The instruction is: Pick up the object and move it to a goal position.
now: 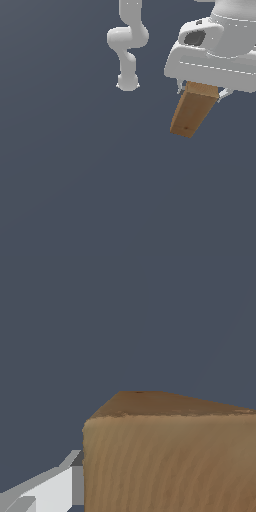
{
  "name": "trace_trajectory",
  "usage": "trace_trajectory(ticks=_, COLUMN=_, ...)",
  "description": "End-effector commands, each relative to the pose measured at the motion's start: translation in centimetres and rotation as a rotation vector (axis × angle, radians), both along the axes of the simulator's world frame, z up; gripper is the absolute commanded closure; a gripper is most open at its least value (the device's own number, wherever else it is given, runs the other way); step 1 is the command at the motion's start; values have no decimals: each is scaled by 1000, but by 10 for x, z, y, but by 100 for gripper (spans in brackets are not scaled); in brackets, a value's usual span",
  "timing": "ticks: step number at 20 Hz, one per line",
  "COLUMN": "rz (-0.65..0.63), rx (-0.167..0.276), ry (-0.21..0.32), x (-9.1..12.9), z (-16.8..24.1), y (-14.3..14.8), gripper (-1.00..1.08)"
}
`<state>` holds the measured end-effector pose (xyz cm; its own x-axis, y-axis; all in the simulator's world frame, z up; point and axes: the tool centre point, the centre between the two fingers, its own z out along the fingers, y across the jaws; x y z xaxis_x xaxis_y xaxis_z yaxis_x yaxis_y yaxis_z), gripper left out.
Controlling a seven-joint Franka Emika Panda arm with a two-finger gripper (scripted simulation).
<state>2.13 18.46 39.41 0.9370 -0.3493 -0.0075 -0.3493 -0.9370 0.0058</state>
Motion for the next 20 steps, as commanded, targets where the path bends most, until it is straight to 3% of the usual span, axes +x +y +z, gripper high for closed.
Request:
trace_trajectory(ticks=1, rz=-1, rx=2, ry=-9, x=0, z=24, y=10, gripper=108)
trace_trajectory(ticks=9, rz=-1, rx=3, ry=-9, x=0, z=65, y=32, gripper=108)
trace_trajectory(ticks=20, rz=-1, rx=3, ry=-9, x=1, z=85, y=43, gripper=108)
